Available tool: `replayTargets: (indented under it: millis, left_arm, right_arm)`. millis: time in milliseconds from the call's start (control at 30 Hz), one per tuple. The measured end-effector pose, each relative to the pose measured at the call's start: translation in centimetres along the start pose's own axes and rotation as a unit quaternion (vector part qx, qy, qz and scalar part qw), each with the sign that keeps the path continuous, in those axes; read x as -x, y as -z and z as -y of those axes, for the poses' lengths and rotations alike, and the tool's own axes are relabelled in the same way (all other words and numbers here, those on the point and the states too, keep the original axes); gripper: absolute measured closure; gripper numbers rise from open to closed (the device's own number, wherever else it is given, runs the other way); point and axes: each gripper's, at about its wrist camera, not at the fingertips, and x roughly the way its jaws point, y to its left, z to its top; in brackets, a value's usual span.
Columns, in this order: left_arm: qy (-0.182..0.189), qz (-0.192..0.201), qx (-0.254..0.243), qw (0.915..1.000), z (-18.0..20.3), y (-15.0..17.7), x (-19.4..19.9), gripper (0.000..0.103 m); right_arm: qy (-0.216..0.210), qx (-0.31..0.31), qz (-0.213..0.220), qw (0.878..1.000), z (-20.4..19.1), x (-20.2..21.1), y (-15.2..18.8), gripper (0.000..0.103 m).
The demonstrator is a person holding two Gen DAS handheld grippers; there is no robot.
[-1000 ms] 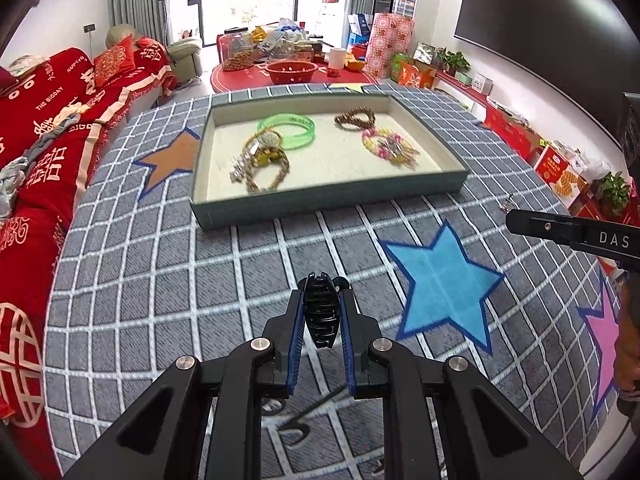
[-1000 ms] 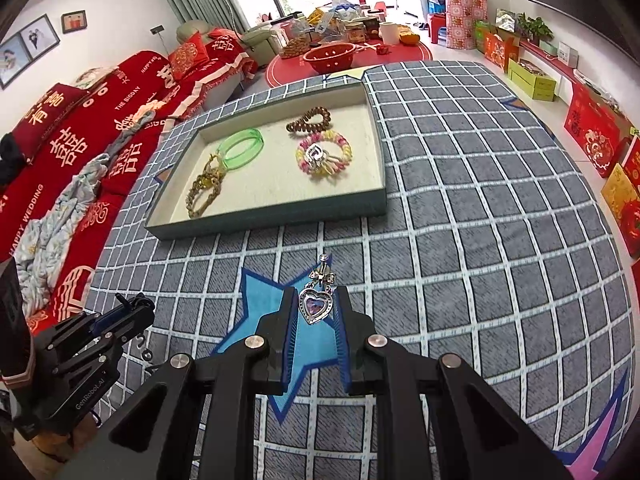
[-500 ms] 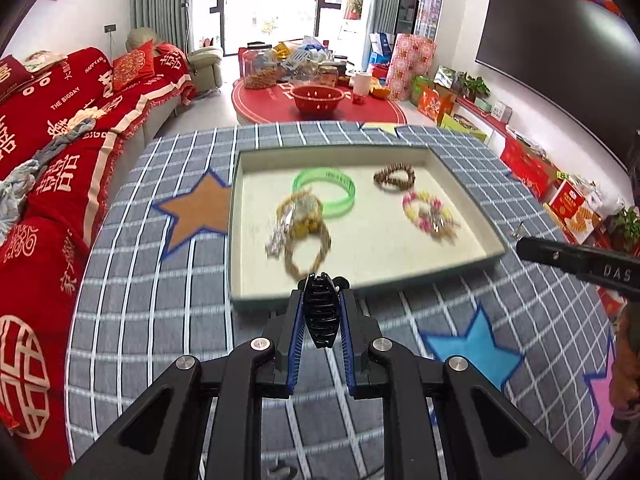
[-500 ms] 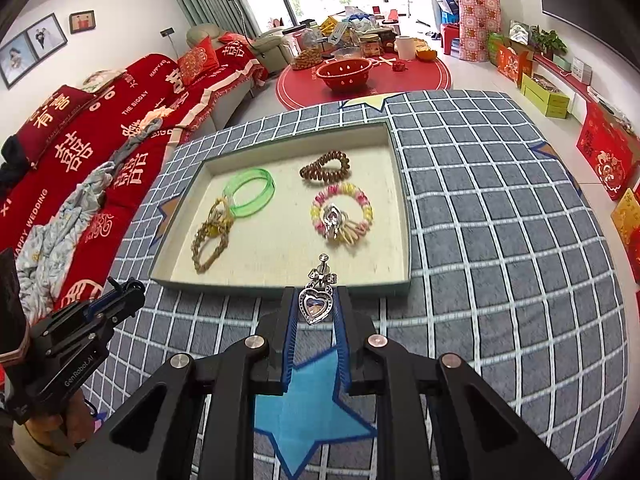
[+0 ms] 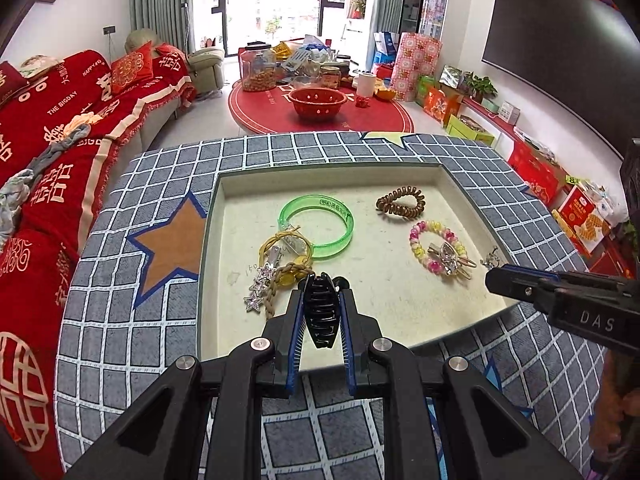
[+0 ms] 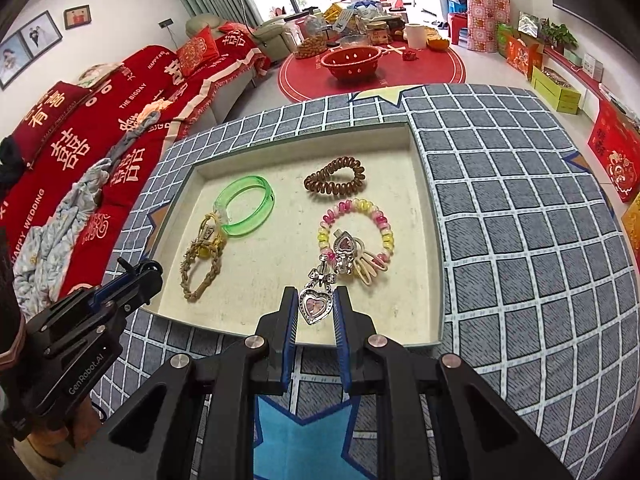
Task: Organize jewelry
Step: 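Carry the claw clip and heart pendant over the tray with both tools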
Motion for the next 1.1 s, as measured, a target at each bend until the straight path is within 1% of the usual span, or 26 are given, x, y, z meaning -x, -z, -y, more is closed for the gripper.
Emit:
replayTargets:
  millis: [67, 200, 467, 700, 933, 1100]
  left_arm:
    - [-0.009, 0.002, 0.002, 1.0000, 0.2, -0.1, -0.6, 0.073]
    - [-0.007, -0.008, 0.008, 0.9999, 0.5, -0.4, -1.9, 0.073]
    - [-0.022, -0.018, -0.008, 0.9996, 1.4, -0.8, -4.0, 0.073]
    - [-0.038, -0.023, -0.025, 0.9987, 2.0, -1.0, -5.5, 0.073]
    - [-0.045, -0.037, -0.035, 0.9977, 2.4, -0.5, -6.6, 0.073]
    - [-0.054, -0.038, -0.049, 0.9966, 2.7, -0.2, -6.9, 0.073]
  right_arm:
    - [0.002, -0.002, -0.005, 1.000, 0.2, -0.8, 0.0, 0.084]
    - [0.004, -0.008, -0.014, 1.000, 0.6, -2.0, -0.3, 0.084]
    - [0.016, -0.012, -0.027, 0.999, 1.5, -4.2, -1.0, 0.084]
    - [0.024, -0.028, -0.019, 0.999, 2.6, -4.5, -1.8, 0.084]
    - [0.037, -0.003, -0.018, 0.999, 1.6, -4.7, -1.1, 0.084]
    - [0.042, -0.002, -0.025, 0.999, 1.5, -5.3, -0.7, 0.084]
